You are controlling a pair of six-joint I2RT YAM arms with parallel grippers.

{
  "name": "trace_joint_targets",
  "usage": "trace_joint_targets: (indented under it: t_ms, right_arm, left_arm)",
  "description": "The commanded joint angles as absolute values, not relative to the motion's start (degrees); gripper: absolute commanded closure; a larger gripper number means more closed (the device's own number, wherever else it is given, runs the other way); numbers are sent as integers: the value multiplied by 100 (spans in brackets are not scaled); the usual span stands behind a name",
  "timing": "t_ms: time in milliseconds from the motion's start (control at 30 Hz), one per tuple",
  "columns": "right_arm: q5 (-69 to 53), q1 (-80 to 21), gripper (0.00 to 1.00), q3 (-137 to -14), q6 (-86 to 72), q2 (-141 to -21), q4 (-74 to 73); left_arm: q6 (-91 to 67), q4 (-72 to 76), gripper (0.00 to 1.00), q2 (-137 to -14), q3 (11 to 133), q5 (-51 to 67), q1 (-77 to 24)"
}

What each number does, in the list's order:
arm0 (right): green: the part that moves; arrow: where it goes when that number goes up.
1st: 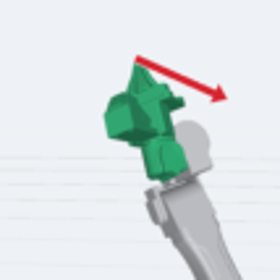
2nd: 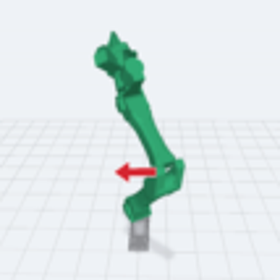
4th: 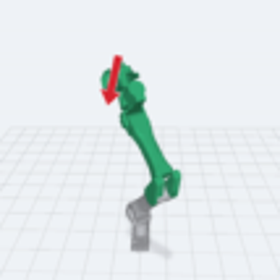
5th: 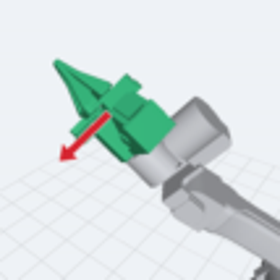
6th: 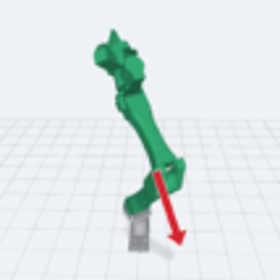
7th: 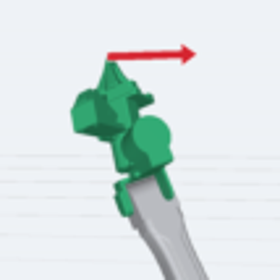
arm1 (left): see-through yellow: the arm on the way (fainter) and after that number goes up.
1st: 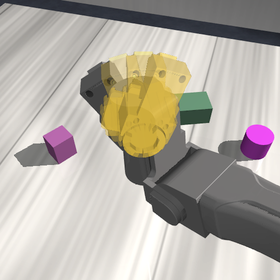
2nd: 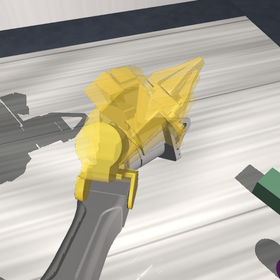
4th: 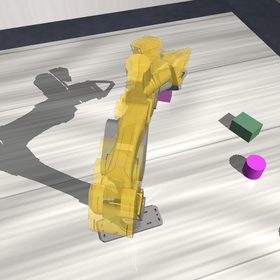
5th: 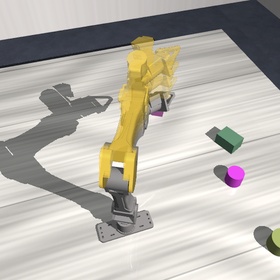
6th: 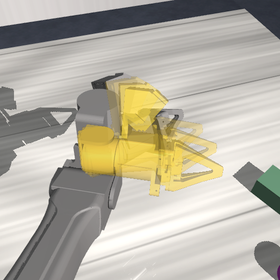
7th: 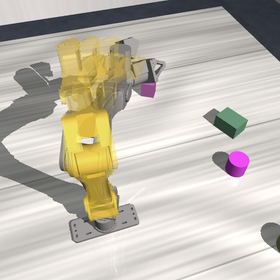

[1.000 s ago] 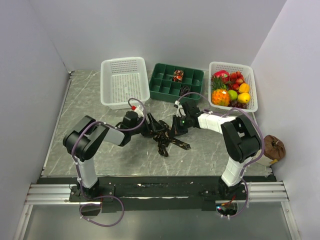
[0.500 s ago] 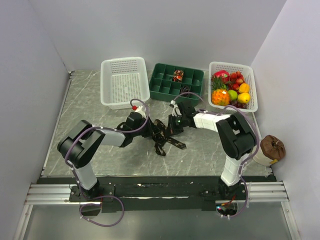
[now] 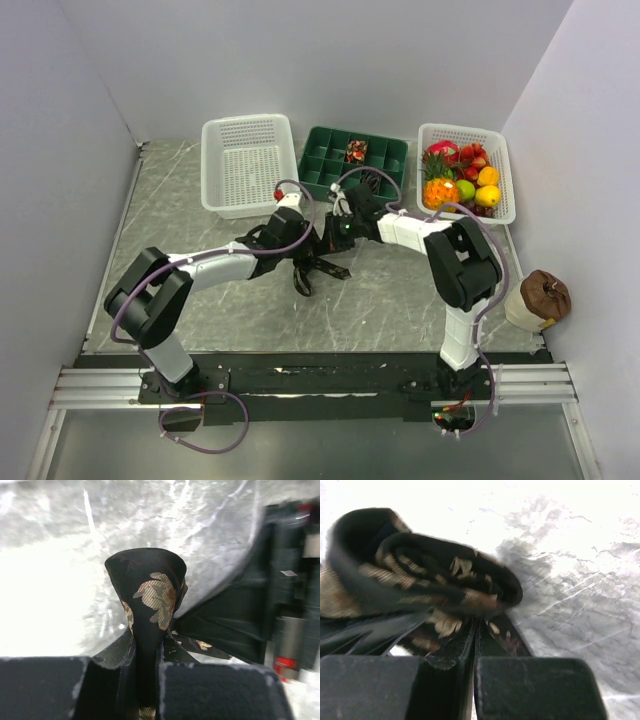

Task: Roll the ties
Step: Roll the tie at the center of the board.

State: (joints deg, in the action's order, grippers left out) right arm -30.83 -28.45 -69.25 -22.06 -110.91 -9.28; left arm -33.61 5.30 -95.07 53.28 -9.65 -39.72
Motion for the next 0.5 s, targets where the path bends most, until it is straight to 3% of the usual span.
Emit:
trace_joint_targets:
  t_ms: [0, 467]
  right_arm:
    - [-2997, -2716, 96, -6821, -2259, -10250, -703]
    - [-3217, -2347, 95, -6355, -2294, -9685, -457]
  left_arm:
    - [-2786, -281, 99, -9483, 5756, -1827, -4166]
    - [-2654, -1423, 99, -10924, 7056, -3515, -5369]
